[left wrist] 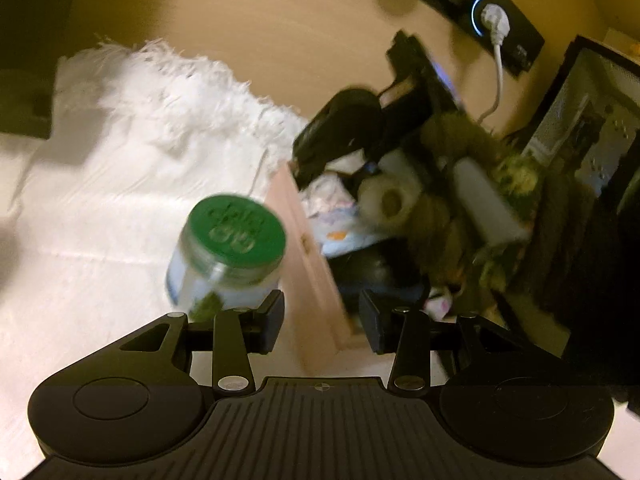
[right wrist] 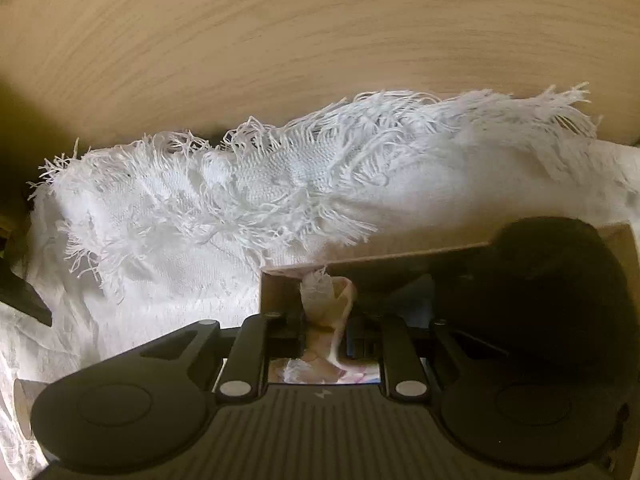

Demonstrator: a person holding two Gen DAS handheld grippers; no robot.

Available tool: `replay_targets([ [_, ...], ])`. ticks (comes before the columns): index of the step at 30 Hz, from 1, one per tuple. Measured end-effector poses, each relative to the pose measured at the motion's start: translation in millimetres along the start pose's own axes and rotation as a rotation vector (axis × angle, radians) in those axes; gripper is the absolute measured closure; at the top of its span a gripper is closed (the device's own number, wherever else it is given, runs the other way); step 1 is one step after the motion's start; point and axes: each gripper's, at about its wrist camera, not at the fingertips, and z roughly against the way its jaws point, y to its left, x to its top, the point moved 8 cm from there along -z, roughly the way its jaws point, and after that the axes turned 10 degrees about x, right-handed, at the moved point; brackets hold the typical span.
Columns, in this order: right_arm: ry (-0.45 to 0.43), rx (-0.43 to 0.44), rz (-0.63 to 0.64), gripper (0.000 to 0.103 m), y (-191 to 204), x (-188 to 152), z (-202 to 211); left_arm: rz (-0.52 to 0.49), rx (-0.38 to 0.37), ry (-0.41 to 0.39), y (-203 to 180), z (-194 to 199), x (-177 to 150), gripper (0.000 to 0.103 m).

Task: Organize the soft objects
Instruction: 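Drop the wipes into the pink box with the left tool while the right tool drops the cloth there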

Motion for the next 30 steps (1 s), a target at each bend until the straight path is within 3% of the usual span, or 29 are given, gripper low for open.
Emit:
replay_targets([
  [3, -0.030, 0.004, 0.011, 0.067, 7.4, 0.2, 17.7, 0.020, 0.015, 0.021, 11.3, 2.5, -11.1, 0.058],
  [5, -0.097, 0.016, 0.051, 0.042, 13.7, -1.9, 43.8, 0.046, 0.026, 0.031, 18.9, 4.6, -17.2, 0.058],
  [7, -0.179, 0.028, 0.085, 0.047, 19.4, -4.2, 68.8, 0.058, 0.032, 0.028, 24.6, 8.3, -22.3, 0.058],
  [8, -0.197, 0.015, 0.107, 0.063, 22.1, -5.9, 76.2, 0.052, 0.035, 0.021, 25.5, 10.9, -23.8, 0.058],
  [10, -0.203, -0.014, 0.145, 0.079, 25.8, -8.1, 78.3, 0.042, 0.059, 0.031, 28.3, 17.0, -27.1, 0.058],
  [15, -0.090, -0.022, 0.018, 0.085, 1.1, -22.3, 37.7, -0.023, 0.115, 0.010, 39.5, 40.5, -26.0, 0.058],
  [18, -0.093, -0.007, -0.014, 0.086, 0.1, -21.7, 24.1, -0.015, 0.144, 0.024, 52.8, 49.0, -30.5, 0.058],
  [22, -0.098, -0.019, -0.051, 0.082, -0.2, -19.6, 24.8, -0.006, 0.214, 0.018, 68.8, 51.8, -36.8, 0.058],
  [24, -0.139, -0.004, -0.059, 0.072, -0.1, -24.2, 42.1, 0.016, 0.240, 0.022, 78.0, 53.8, -44.5, 0.058],
  [26, -0.212, 0.011, -0.034, 0.048, 3.8, -33.9, 69.5, 0.041, 0.268, 0.016, 84.8, 52.2, -52.7, 0.058],
  [30, -0.325, -0.016, 0.115, 0.043, 18.8, -74.5, 130.2, 0.074, 0.305, 0.010, 84.0, 49.0, -69.0, 0.058],
])
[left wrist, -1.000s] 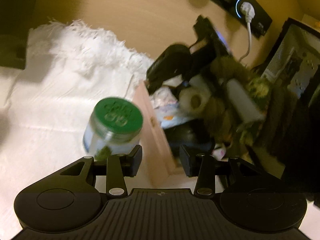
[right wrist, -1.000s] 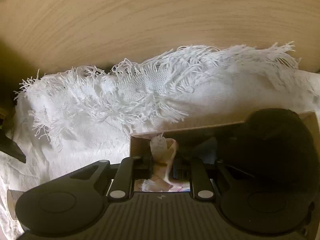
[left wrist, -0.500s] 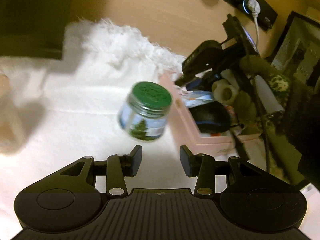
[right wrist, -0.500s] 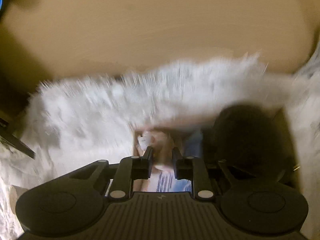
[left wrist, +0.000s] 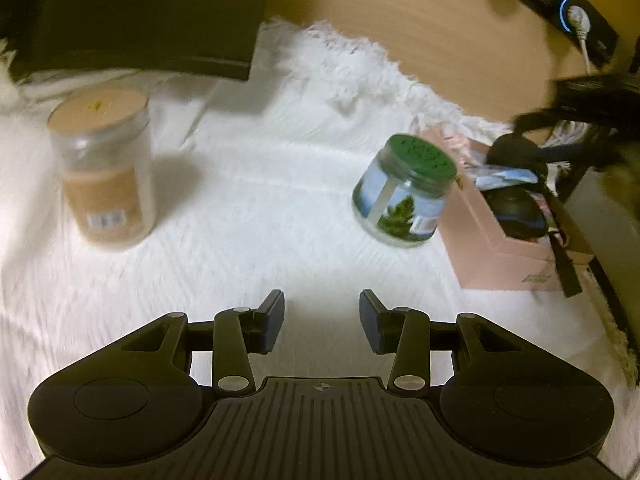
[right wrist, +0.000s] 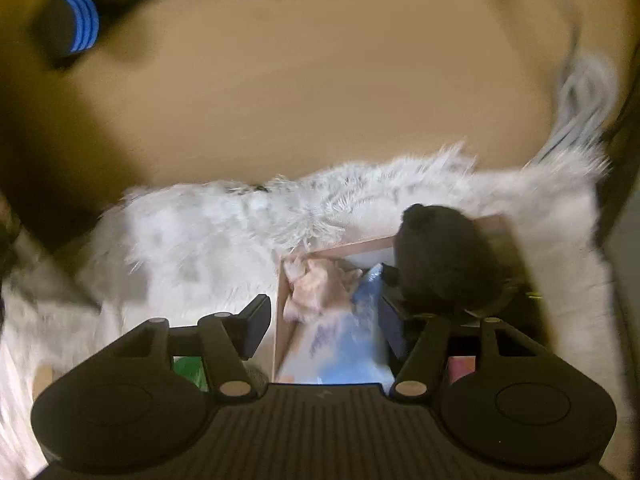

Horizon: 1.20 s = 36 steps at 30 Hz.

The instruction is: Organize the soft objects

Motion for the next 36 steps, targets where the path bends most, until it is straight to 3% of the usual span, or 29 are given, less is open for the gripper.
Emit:
replay_targets([
  [3, -0.018, 0.014, 0.119, 0.035, 14.6, -27.1, 42.9, 0.009, 0.037, -0.017, -7.4, 7.0, -11.2, 0.058],
  [5, -0.028, 0.029, 0.185, 0.020, 22.0, -50.5, 65.3, 0.029, 0.069, -0.038, -13.4, 14.2, -19.7, 0.058],
  [7, -0.036, 0.047, 0.242, 0.015, 22.9, -78.8, 82.2, 0.051, 0.109, -0.057, -21.5, 20.9, -31.1, 0.058],
  [12, 0.033, 0.073, 0.393, 0.014, 13.2, -147.1, 80.7, 0.110, 0.213, -0.067, -53.8, 33.4, -65.3, 0.058],
  [16, 0.116, 0.082, 0.447, 0.014, -5.4, -190.1, 67.5, 0.098, 0.287, -0.094, -82.5, 37.9, -89.4, 0.057],
  [19, 0.145, 0.095, 0.474, 0.013, -16.1, -205.2, 51.7, 0.083, 0.335, -0.133, -98.1, 40.3, -97.1, 0.057],
  [21, 0.182, 0.099, 0.498, 0.008, -21.1, -214.0, 39.5, 0.054, 0.364, -0.143, -106.2, 40.2, -99.9, 0.057],
  [23, 0.156, 0.084, 0.518, 0.000, -24.4, -215.4, 37.0, 0.047, 0.383, -0.144, -109.0, 42.1, -102.8, 0.057],
  [25, 0.142, 0.057, 0.515, 0.000, -29.3, -214.1, 35.0, 0.058, 0.387, -0.137, -111.7, 44.9, -105.7, 0.057],
  [36, 0.024, 0.134, 0.519, 0.000, -41.6, -217.9, 40.1, 0.079, 0.440, -0.169, -121.7, 48.4, -113.6, 0.057],
])
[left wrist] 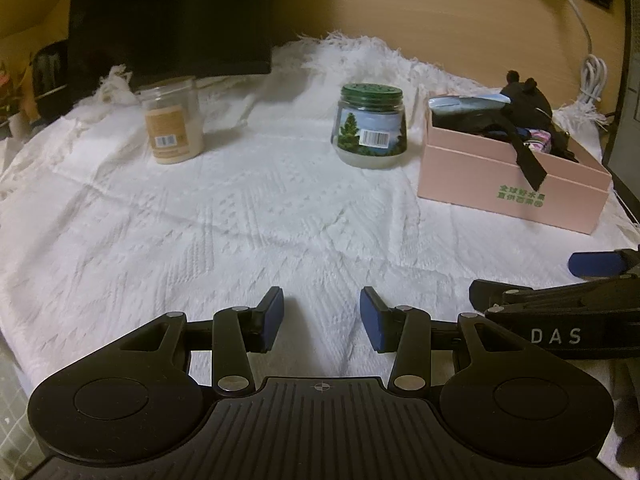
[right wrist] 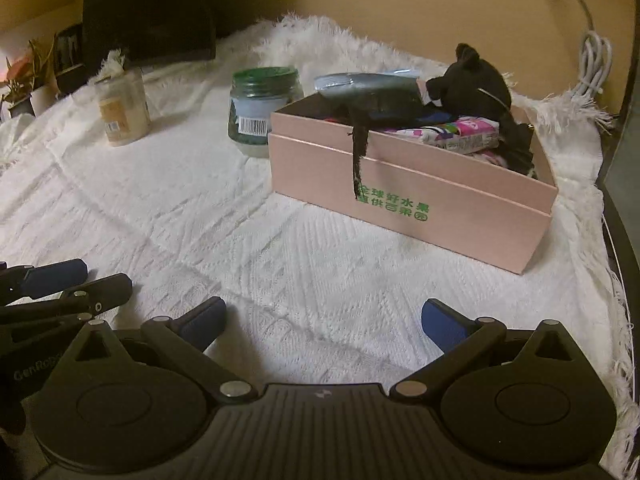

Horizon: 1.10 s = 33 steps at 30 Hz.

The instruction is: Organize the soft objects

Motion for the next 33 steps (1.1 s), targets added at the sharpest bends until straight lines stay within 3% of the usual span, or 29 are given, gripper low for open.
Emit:
replay_targets([
  [33, -0.027, -0.022, -0.017, 0.000, 0.7, -1.8, 2.0, 0.016, 0.005, 0.004, 1.4, 5.0, -2.8, 0.057],
])
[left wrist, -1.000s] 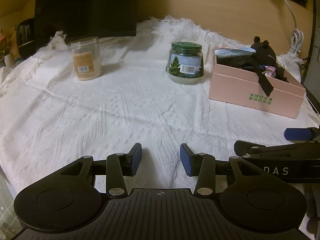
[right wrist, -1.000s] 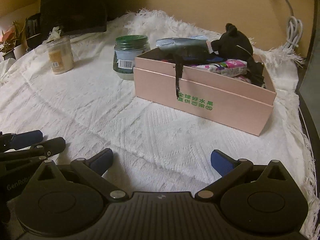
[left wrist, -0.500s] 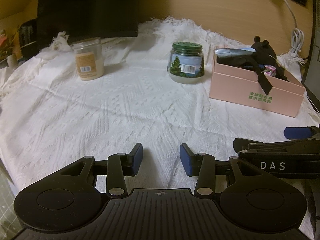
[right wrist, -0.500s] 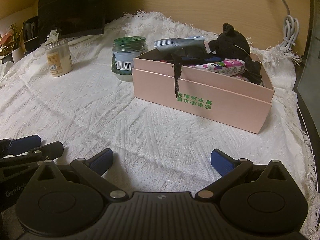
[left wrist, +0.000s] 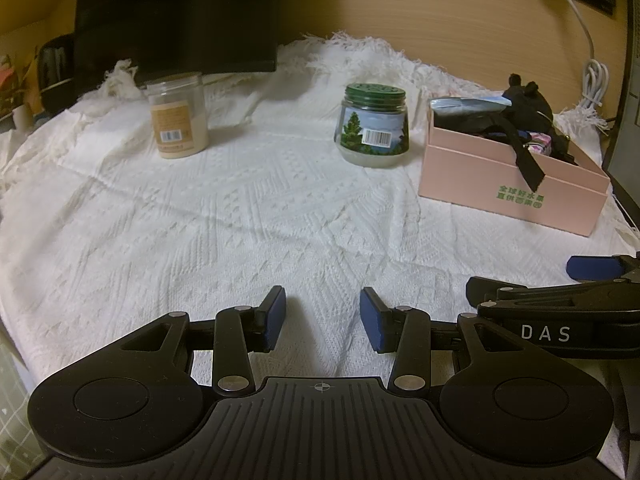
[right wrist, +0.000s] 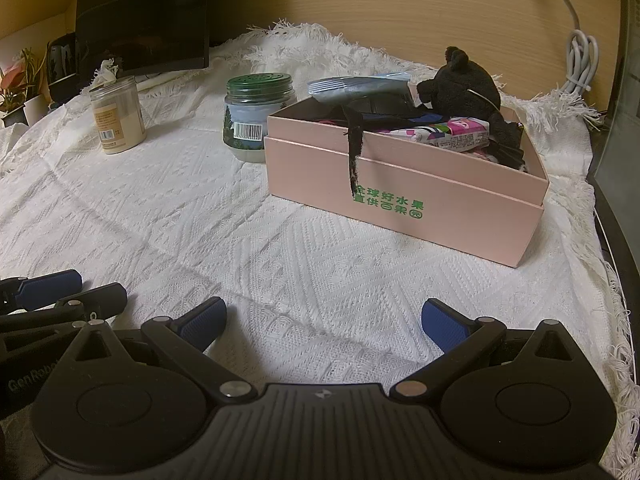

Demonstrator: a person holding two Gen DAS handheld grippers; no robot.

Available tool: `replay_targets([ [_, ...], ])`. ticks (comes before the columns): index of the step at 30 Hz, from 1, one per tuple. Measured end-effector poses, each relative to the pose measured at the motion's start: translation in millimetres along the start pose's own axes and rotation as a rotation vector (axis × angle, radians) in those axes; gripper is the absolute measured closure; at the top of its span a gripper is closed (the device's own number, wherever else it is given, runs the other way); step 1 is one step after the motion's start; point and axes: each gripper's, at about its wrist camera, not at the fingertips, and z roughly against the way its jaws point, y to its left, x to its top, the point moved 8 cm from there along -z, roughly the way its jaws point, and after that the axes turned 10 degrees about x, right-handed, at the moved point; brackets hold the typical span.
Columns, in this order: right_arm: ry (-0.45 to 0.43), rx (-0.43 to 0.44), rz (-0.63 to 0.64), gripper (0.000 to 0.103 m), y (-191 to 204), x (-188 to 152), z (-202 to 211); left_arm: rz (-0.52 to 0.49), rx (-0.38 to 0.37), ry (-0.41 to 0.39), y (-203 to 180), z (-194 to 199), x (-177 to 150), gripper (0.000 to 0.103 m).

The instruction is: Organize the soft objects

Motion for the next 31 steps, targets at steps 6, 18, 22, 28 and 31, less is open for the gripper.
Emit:
replay_targets([
  [6, 0.000, 0.000, 0.000, 0.000, 0.2, -0.1, 0.1, 0.002, 0.000, 0.001, 0.2, 0.0, 0.0, 0.057],
  [18, 0.000, 0.000, -0.001, 0.000, 0.3, 0.0, 0.1, 0.014, 0.000, 0.005, 1.0, -0.5, 0.4, 0.057],
  [22, 0.000, -0.001, 0.000, 0.000, 0.3, 0.0, 0.1, 0.008, 0.002, 0.005, 0.2, -0.2, 0.3, 0.057],
  [28, 0.000, -0.001, -0.001, 0.000, 0.5, 0.0, 0.1, 0.012, 0.001, 0.009, 0.6, -0.4, 0.6, 0.058],
  [31, 0.000, -0.001, -0.001, 0.000, 0.5, 0.0, 0.1, 0.015, -0.003, 0.012, -0.1, 0.5, 0.4, 0.058],
])
